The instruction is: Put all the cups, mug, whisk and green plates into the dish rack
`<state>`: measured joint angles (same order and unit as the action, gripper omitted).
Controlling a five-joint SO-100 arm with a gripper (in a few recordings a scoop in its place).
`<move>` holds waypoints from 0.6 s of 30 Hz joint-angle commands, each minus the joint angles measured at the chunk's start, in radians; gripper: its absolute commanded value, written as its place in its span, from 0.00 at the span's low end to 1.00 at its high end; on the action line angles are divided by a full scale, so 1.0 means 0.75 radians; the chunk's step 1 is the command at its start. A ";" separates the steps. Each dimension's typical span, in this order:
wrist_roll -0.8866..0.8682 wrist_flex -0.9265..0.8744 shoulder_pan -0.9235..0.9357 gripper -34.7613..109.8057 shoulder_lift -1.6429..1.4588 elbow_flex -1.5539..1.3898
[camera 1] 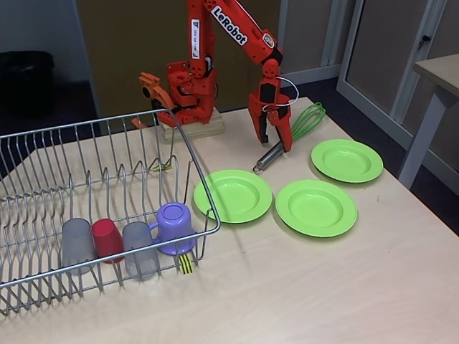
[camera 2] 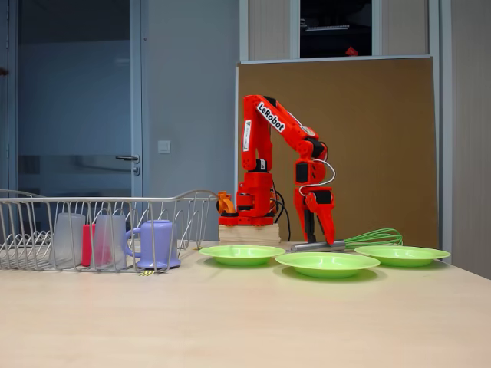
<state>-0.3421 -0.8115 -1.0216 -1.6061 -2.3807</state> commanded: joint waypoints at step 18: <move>-0.243 -0.096 -0.010 0.24 -0.168 0.121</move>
<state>-0.4955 -0.7777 -1.0232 -1.5892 -2.3086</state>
